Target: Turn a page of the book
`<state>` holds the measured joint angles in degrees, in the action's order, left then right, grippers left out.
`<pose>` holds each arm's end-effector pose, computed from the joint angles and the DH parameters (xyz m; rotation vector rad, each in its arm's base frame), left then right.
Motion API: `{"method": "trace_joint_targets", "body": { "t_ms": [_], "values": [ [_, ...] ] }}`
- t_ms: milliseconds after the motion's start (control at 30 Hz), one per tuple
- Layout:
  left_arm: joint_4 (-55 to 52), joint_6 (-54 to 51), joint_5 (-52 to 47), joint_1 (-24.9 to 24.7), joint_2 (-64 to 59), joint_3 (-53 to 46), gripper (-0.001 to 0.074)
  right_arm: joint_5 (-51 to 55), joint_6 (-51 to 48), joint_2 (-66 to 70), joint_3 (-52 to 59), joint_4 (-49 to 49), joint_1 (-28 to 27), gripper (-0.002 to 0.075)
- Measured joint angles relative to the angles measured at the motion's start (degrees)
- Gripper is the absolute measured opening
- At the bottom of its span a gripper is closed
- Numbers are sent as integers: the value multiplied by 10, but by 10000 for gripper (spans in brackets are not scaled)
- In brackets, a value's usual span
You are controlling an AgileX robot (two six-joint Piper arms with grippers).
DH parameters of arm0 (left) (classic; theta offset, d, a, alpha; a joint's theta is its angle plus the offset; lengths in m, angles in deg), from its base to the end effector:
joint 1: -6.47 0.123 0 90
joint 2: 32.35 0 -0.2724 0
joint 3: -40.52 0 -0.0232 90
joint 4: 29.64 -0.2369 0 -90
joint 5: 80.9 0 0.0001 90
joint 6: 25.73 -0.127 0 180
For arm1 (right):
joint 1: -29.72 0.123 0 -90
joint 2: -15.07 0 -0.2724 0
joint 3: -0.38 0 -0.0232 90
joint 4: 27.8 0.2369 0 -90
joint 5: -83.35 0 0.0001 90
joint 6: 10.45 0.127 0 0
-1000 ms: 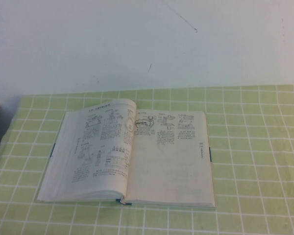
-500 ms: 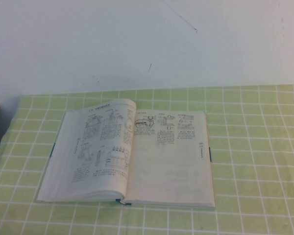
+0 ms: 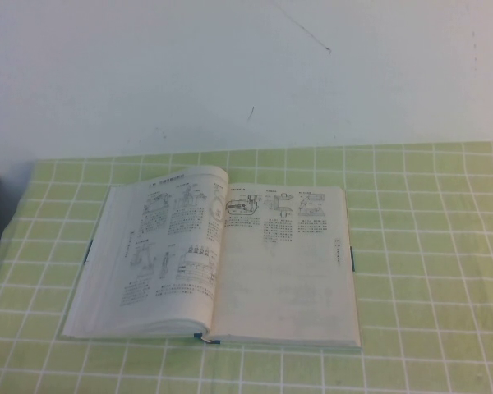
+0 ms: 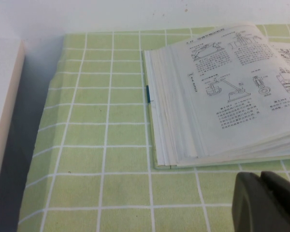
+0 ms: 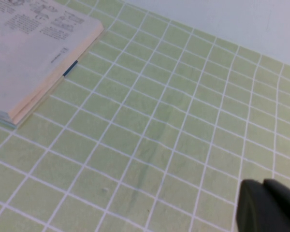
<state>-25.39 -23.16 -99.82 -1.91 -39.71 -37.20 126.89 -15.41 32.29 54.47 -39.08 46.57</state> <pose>0.0857 -0.0157 0.1706 0.0455 1.8185 -0.2070 0.0733 0.0043 0.2497 -0.4317 1.9445 -0.0935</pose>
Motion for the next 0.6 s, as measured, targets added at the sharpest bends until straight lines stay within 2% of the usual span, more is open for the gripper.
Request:
{"method": "trace_joint_targets", "body": {
  "t_ms": [233,467,600],
  "values": [
    [0,0,0,0,0,0,-4,-42,-12,-20,25,-5,-21,-1],
    [0,0,0,0,0,0,-4,-160,-15,-89,119,30,-123,-1],
    [0,0,0,0,0,0,-4,-189,-18,-98,187,46,-165,-1]
  ]
}}
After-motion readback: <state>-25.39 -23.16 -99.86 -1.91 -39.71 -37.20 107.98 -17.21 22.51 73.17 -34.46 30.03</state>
